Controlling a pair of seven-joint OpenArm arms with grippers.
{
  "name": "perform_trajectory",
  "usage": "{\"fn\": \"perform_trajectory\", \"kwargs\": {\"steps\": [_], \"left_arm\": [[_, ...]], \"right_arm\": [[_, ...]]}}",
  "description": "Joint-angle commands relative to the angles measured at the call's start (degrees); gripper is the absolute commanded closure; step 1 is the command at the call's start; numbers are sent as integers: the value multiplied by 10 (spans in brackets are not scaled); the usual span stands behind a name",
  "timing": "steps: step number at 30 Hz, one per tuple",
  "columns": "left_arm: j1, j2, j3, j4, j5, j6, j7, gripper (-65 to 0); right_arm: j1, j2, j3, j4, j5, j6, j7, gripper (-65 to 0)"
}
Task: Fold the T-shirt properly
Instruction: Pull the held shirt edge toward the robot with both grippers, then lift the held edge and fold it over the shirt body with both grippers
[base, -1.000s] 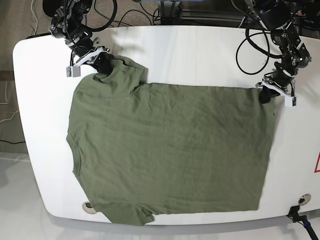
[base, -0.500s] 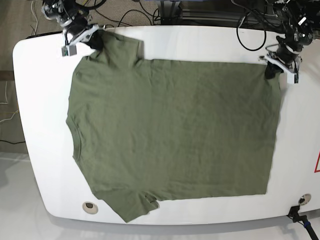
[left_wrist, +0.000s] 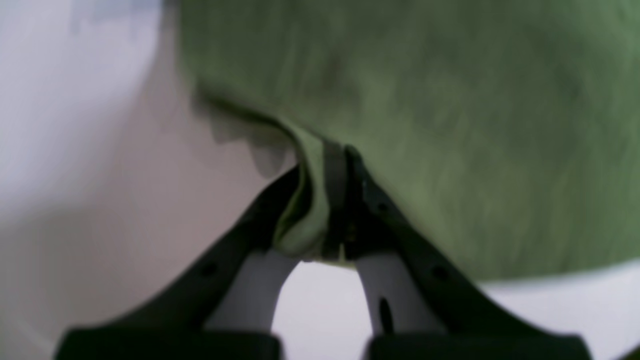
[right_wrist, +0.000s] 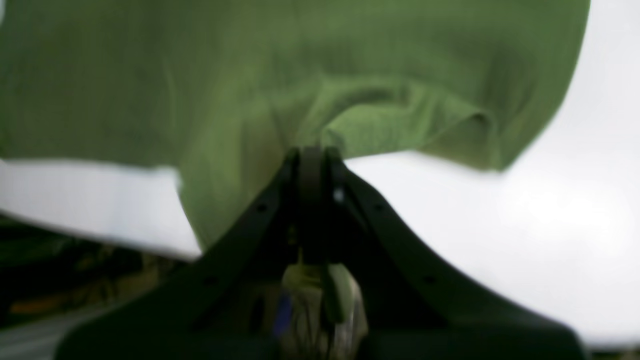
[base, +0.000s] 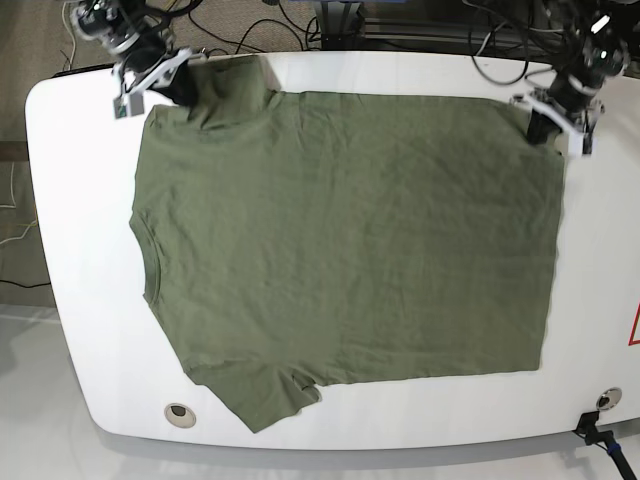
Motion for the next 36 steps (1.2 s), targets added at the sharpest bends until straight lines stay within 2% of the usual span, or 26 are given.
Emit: {"fn": "perform_trajectory", "kwargs": {"steps": [1,4,9,19,24,28,36], "left_arm": [[-13,-8,0,12,-16,-2,-16,0],[-57,-8,0,9,-14,-2,14,0],[-118,-10,0,-11,-13,-2,46,0],[-187,-26,1,-117,-11,-2,43,0],[-229,-36,1,-175,25,-2,42,0],[-253,-36,1,-185,35,-2,42,0],[-289,-49,9,-184,37,-2,42,0]], "right_arm": [[21,13,1,10,31,3,13,0],[57,15,1,7,27,3,13,0],[112,39,-25,-25,27,3,12,0],[245,90,-40,-161,26,3,12,0],[304,111,-40,-227,26,3,12,0],[348,122,-41,-264,23,3,12,0],[405,122,-64,-281,-10,3,12,0]]}}
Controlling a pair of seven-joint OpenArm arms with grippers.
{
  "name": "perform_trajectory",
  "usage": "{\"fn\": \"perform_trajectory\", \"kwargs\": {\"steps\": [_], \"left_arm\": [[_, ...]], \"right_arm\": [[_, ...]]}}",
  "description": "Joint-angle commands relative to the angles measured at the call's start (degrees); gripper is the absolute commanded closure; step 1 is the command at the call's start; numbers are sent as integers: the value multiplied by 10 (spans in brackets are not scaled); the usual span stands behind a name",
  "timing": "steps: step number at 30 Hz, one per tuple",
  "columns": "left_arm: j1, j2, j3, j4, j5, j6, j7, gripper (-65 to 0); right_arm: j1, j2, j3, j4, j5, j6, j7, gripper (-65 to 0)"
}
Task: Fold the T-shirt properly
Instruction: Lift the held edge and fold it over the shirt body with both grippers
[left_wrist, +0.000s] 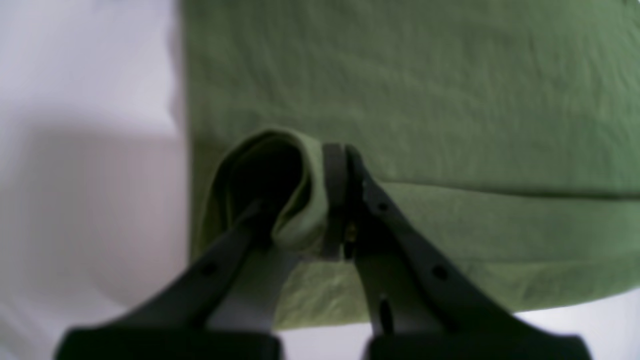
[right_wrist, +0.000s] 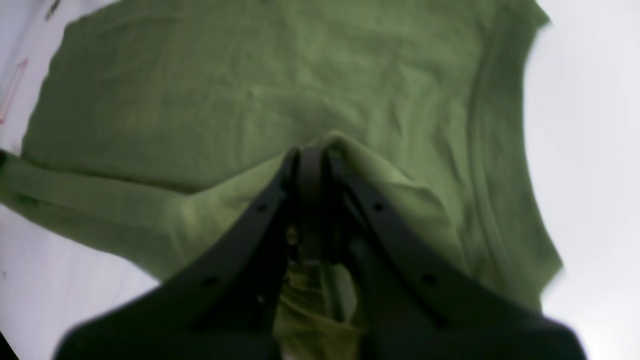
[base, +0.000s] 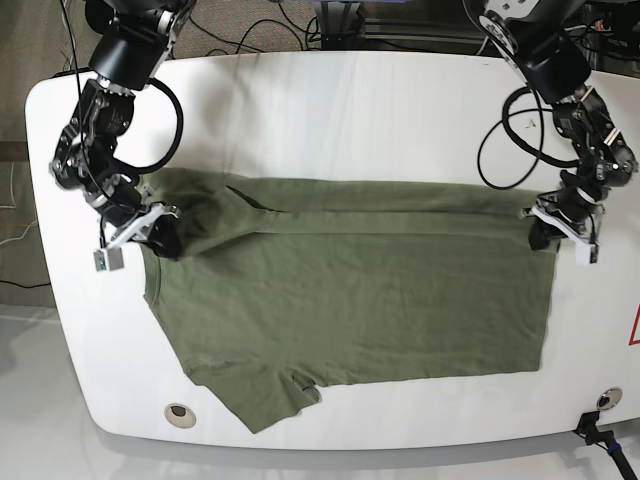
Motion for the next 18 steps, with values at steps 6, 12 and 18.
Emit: {"fn": "perform_trajectory", "kwargs": {"steps": [6,12,18], "left_arm": [[-28,-17,12,10,-8,-1,-13,0],[-38,-18,12,12,-8,-1,-13,0],[-44,-22,12,12,-8,-1,-13,0]], "right_arm": [[36,6,-7,8,6,6,16,0],[37,5,-7,8,6,6,16,0],[37,8,-7,8,-1,6,17,0]]}}
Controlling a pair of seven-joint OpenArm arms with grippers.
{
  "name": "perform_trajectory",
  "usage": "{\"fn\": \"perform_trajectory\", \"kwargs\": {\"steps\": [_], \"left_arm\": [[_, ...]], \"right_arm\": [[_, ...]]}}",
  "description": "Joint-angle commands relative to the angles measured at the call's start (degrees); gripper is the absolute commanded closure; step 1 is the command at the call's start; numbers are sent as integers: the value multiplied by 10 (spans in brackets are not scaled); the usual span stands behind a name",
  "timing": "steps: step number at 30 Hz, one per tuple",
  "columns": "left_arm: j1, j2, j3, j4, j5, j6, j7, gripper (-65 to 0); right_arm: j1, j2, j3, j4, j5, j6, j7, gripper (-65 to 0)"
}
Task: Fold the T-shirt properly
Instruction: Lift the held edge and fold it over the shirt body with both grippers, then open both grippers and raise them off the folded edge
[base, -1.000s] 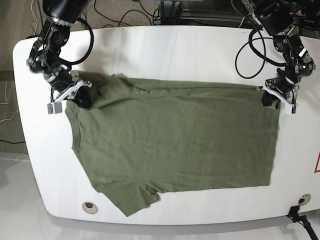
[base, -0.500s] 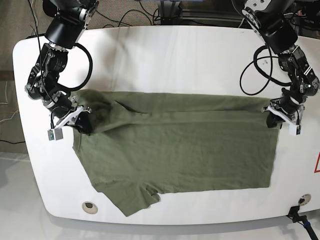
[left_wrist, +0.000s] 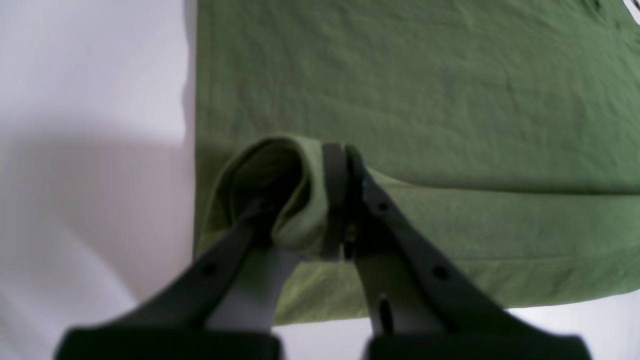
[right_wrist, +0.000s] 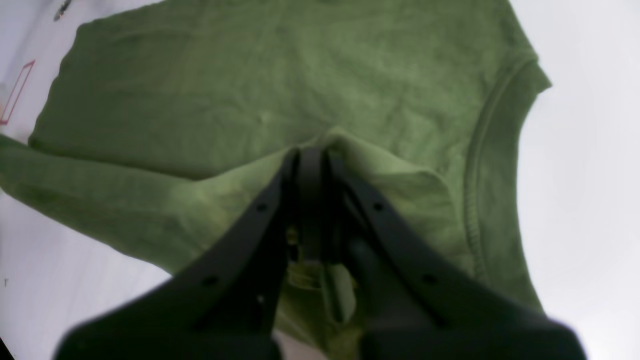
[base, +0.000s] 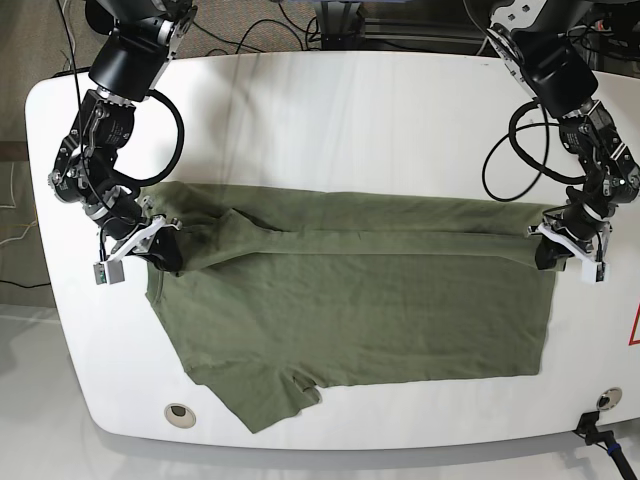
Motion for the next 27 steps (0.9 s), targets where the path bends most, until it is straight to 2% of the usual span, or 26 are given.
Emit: {"fn": "perform_trajectory", "kwargs": {"steps": [1,6,8,9,11,12,13,15,19,22,25,27], "left_arm": [[-14,-20,0,11,-12,-3,-13,0],[-24,-22,1,9,-11,-3,-13,0],[-25,-22,1,9,-10,-3,-13,0],[-25,-22,1,10,-10,-3,-13,-35],[-25,-23,0,11,-10,-3,-14,-239],[-25,-24,0,11,-10,-3,-14,-320],[-25,-34,1,11,-10,-3,-14,-375],[-22,-46,22,12,-10,-3,-15,-435],[15,-67,48,62,-10,-3,-76,-456],[55,-67,48,110,-10,-3,-118,-456],[83,-67,48,143,-5,-3,-124,-454],[95,-64,48,165,27,-3,-127,-454]], "right_arm": [[14,10,1,9,-1,4,17,0],[15,9,1,9,-26,4,19,0],[15,10,4,9,-27,4,20,-96],[15,11,4,9,-27,4,20,-147],[14,26,2,10,-27,4,20,-240],[13,31,1,11,-27,4,20,-279],[13,39,1,13,-27,4,20,-321],[9,58,1,26,-27,4,20,-380],[-25,76,1,99,-37,4,20,-424],[-41,72,1,161,-102,4,20,-424],[-61,51,0,212,-168,4,36,-424],[-80,44,-13,234,-217,4,64,-424]]}}
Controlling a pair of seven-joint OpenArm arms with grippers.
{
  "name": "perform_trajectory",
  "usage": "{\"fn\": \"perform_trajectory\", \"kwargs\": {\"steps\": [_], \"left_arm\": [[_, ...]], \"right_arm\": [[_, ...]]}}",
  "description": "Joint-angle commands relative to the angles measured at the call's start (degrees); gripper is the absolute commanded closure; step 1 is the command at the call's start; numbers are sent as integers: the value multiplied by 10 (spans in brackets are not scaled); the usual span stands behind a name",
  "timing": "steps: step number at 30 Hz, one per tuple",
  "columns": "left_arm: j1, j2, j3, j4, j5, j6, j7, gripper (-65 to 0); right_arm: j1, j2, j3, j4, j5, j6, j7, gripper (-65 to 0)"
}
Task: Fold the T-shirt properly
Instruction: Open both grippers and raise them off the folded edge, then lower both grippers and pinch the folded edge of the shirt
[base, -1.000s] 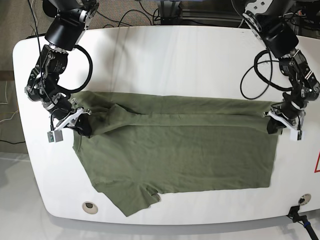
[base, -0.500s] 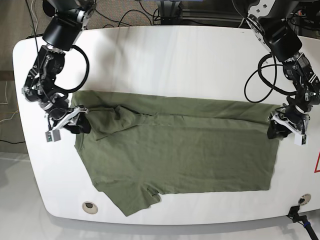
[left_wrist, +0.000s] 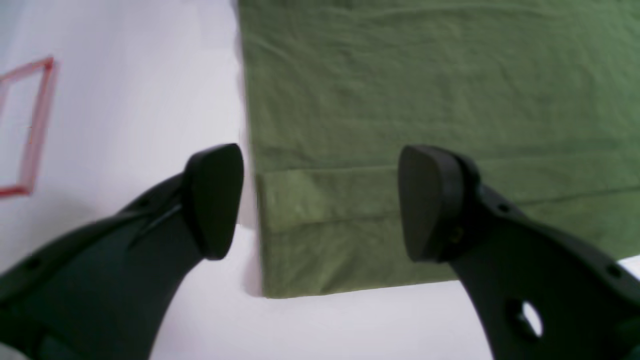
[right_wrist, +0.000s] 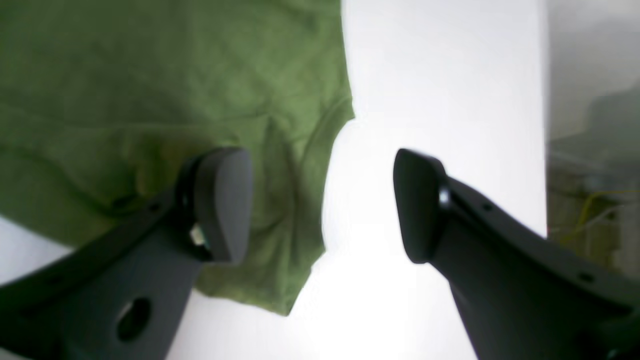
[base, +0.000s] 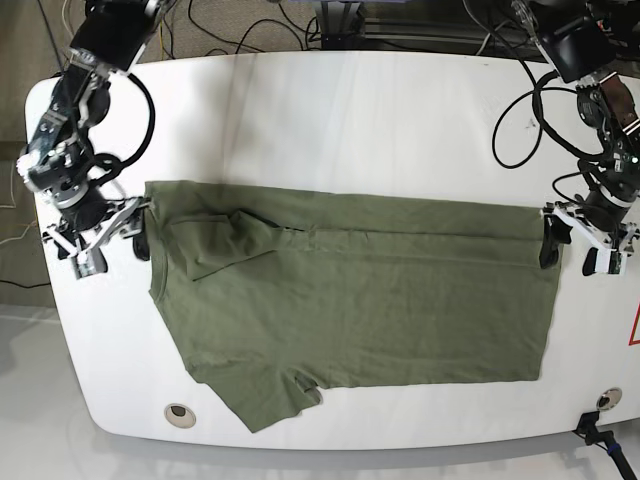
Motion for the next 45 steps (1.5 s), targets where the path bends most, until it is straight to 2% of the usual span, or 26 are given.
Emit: {"fn": "perform_trajectory", "kwargs": {"steps": [1,3,5,7,10,13,18,21,29,39,40,42,45], "left_arm": [[-2,-7,-3,32,28,1,-33,-454],[13,8,-2,33,62,1,-67,-454],[27,11,7,33,87,1,-98,-454],[41,11,21,33,94,1,-107,-454],[52,11,23,32,96,1,-110,-454],[68,10,23,20,101,1,-144,-454],[71,10,21,-18,133,1,-180,-454],[80,9,20,-19,133,1,-182,-454],[93,9,19,-16,130,1,-182,-454],[93,9,19,-16,130,1,-182,-454],[93,9,13,-16,130,1,-182,-454],[92,9,-2,-17,130,1,-182,-454],[89,9,-10,-20,130,1,-182,-454]], "right_arm": [[-16,1,-32,33,-62,2,56,-424],[-34,-1,-52,29,-93,2,86,-424],[-49,-20,-52,15,-110,2,120,-424],[-58,-27,-52,-9,-130,2,144,-424],[-62,-29,-51,-50,-139,2,175,-424],[-75,-28,-51,-80,-140,2,209,-424],[-82,-26,-49,-118,-140,2,235,-424],[-88,-25,-49,-132,-141,2,260,-424],[-84,8,-48,-199,-136,2,302,-422],[-83,5,-52,-218,-135,2,312,-419],[-83,5,-52,-218,-135,2,312,-411],[-83,5,-52,-218,-135,2,312,-338],[-77,5,-51,-219,-135,2,312,-117]]}}
